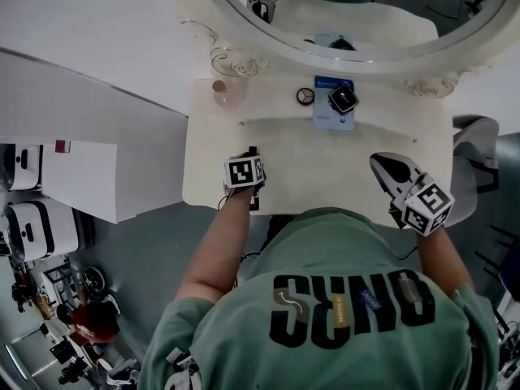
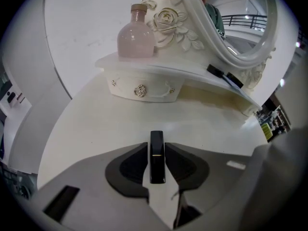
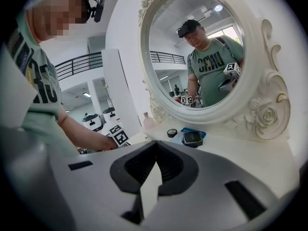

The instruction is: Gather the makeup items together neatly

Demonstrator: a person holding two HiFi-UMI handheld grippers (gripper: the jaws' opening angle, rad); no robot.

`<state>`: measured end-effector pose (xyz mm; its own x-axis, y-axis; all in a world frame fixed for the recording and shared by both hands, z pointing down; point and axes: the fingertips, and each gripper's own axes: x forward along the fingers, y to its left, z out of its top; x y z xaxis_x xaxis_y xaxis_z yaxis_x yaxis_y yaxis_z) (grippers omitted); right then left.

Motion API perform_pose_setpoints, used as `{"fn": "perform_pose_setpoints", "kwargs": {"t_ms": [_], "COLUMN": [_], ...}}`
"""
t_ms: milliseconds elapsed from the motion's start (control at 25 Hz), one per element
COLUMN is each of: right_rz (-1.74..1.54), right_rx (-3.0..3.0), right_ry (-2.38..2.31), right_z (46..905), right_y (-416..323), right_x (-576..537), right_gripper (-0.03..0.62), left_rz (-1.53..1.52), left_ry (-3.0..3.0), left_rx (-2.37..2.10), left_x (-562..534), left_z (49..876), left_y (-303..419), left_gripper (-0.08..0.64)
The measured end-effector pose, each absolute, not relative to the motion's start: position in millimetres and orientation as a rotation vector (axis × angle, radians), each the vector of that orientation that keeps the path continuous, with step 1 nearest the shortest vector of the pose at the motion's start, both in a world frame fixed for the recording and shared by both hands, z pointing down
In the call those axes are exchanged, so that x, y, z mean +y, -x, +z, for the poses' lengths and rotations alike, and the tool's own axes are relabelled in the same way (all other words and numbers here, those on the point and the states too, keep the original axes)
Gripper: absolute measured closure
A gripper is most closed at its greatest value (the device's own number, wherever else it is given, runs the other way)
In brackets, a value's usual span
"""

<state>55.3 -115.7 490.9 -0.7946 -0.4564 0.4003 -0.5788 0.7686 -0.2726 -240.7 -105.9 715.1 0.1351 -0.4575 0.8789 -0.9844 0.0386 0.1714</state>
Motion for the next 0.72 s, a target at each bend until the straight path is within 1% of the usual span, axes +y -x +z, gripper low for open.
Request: {"fn": "perform_pose_setpoints", "kwargs": {"t_ms": [240, 480, 720], "right_rz": [0.545, 0.525, 0.489], "right_rx": [-2.660, -2.692, -2.729], "right_ry": [-0.811, -0.818, -0.816], "right_z": [486, 478, 460], "right_y": [-54, -52, -43], "right_x": [-117, -122, -127], "right_gripper": [0.598, 0.598, 0.598], "left_rz": [0.660, 0.542, 0.462], "left_ry": [-1.600, -1.767, -1.998], "left_rx": [-1.440, -1.499, -1.472], "left_x": [-110, -117, -121], "left_z": [697, 637, 582], "left_y": [241, 253, 229], "left_gripper": [0.437, 0.431, 0.431]}}
